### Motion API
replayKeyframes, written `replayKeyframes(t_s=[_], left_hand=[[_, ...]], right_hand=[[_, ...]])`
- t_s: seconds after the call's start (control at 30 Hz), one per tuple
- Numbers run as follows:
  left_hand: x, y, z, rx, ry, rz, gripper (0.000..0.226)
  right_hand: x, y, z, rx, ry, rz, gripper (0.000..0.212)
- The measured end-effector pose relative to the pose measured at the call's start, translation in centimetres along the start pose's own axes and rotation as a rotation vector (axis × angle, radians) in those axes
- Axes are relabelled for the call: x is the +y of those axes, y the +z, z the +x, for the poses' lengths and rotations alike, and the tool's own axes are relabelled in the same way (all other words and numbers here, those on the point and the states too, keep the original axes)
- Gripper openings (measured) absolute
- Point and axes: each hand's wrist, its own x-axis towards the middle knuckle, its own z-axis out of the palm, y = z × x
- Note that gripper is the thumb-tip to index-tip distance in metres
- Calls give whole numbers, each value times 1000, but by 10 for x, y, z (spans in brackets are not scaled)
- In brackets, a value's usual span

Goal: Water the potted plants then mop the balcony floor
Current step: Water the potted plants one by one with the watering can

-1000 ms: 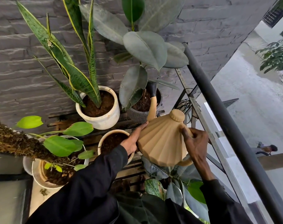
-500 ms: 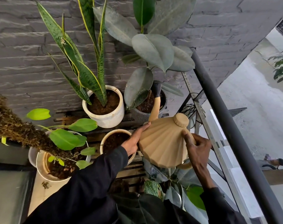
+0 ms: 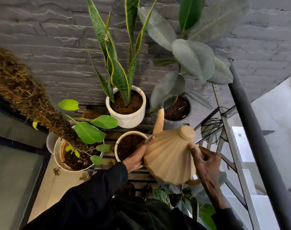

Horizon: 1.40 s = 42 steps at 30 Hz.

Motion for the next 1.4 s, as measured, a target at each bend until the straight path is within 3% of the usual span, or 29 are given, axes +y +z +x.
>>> replayKeyframes(t_s=[0.23, 0.5, 0.63, 0.73, 1.17, 1.4], left_hand=[[-1, -40, -11, 56, -15, -44, 98], [16, -58, -14, 124, -119, -197, 77], [26, -62, -10, 146, -213, -214, 79], [35, -62, -11, 145, -266, -223, 70], [44, -68, -4, 153, -303, -265, 82], [46, -70, -6, 153, -303, -277, 83]], right_hand=[[-49, 29, 28, -155, -72, -85, 68], [-95, 60, 81, -338, -68, -194, 63], [-119, 67, 97, -405, -33, -221, 59], [-131, 71, 107, -430, 18, -260, 53], [-154, 76, 126, -513, 11, -313, 19], [-157, 81, 129, -510, -2, -347, 20]])
